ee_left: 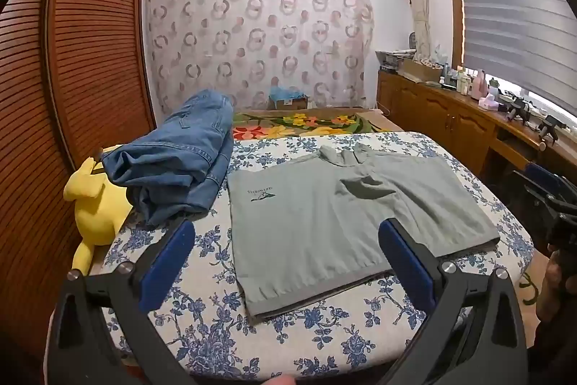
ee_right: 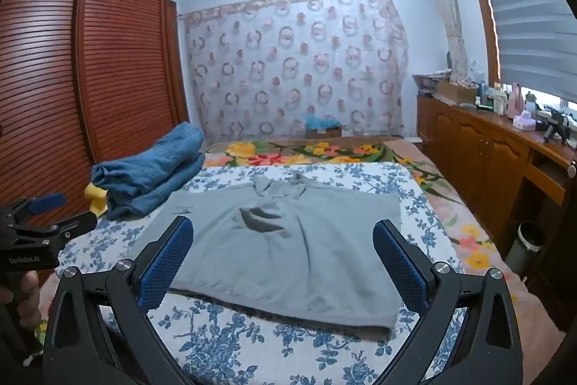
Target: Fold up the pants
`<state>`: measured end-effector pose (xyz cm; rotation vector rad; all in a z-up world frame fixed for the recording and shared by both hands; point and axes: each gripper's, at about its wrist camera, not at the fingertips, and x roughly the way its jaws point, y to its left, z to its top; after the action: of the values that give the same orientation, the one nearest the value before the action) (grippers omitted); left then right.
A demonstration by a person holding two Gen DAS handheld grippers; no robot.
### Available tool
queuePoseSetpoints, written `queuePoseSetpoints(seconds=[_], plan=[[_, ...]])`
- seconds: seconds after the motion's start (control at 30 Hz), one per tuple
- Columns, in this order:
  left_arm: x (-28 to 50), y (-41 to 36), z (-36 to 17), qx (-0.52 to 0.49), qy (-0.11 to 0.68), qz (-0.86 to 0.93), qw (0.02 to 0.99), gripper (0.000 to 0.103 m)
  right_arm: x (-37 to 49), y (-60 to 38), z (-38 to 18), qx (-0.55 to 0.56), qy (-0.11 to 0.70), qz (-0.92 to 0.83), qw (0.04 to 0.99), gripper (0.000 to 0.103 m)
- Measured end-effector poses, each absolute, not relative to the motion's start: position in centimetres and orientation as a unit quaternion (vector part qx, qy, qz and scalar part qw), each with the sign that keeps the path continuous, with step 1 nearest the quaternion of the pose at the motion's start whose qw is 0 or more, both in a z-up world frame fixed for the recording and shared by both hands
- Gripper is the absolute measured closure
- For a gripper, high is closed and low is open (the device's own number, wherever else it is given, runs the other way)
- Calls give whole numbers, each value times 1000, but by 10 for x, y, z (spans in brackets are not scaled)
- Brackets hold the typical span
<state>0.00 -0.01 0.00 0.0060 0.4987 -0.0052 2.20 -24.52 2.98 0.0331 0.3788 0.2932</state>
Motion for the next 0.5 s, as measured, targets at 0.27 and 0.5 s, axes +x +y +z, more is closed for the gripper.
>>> queuePoseSetpoints(seconds=[0.27, 0.5], plan=[[-2, 1, 1, -1, 245, -5, 970, 0, 21, -245, 30, 16, 189, 146, 971, 1], [-6, 2, 3, 1, 241, -6, 970, 0, 20, -244, 30, 16, 189, 146, 971, 1]])
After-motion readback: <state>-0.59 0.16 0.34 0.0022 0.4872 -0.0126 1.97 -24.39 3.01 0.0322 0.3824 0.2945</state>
